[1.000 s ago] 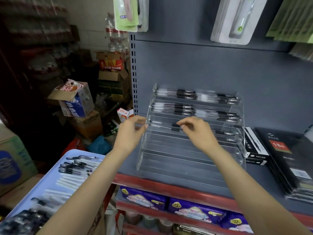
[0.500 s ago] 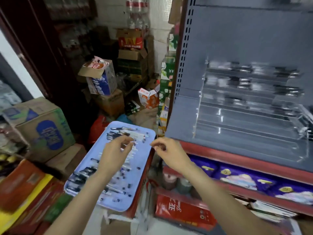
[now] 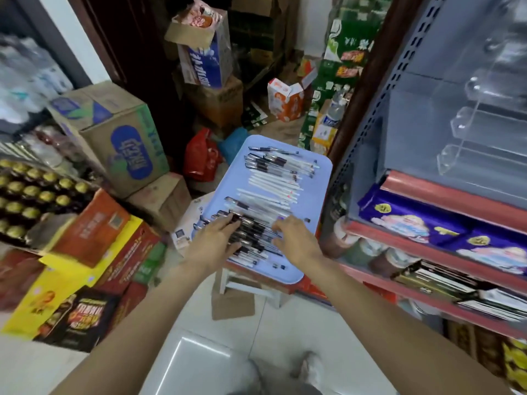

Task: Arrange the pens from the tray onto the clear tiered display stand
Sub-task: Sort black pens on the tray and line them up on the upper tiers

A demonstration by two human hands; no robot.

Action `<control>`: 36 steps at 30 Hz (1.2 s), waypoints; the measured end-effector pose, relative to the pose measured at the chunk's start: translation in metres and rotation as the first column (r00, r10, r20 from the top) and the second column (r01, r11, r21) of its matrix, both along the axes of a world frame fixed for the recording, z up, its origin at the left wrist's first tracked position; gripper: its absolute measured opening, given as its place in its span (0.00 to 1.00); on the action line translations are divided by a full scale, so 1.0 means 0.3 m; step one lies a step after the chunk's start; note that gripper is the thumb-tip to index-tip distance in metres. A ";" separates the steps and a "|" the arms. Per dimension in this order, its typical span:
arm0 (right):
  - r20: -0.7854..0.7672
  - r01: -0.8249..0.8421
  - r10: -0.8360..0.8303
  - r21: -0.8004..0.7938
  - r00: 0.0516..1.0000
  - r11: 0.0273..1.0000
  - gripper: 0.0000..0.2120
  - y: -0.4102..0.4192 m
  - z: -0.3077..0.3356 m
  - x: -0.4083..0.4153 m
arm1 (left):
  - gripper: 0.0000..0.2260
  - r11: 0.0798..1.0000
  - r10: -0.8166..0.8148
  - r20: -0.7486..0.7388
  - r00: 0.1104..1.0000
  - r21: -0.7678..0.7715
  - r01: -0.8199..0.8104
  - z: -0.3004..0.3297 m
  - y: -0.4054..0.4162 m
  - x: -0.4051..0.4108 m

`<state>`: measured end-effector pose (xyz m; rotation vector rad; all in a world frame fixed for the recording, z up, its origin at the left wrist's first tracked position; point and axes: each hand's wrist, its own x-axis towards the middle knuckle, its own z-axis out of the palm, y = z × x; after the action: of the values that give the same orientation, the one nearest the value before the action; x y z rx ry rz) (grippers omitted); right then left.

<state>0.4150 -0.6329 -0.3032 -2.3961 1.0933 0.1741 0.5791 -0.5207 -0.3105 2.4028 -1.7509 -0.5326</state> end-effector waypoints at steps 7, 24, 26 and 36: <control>-0.079 -0.026 0.014 -0.145 0.997 0.989 0.04 -0.008 -0.023 0.049 | 0.25 1.000 0.025 -0.059 0.998 0.007 -0.025 -0.035 0.008 0.007; 0.457 0.246 -0.387 0.339 0.801 0.908 0.04 -0.087 0.242 -0.059 | 0.13 0.930 0.021 -0.569 0.822 -0.290 -0.225 0.230 -0.211 -0.124; 0.531 0.278 -0.437 0.355 0.726 0.893 0.02 -0.114 0.300 -0.102 | 0.08 0.915 -0.063 -0.637 0.768 -0.344 -0.210 0.320 -0.292 -0.190; 0.737 0.455 -0.447 0.211 0.507 0.865 0.11 -0.366 0.555 -0.580 | 0.19 0.822 -0.349 -0.559 0.752 -0.568 -0.041 0.633 -0.646 -0.680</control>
<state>0.2409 -0.7427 -0.1368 -1.7406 1.1952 -0.9703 0.3750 -0.7144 -0.1205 1.4265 -1.5096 -0.6581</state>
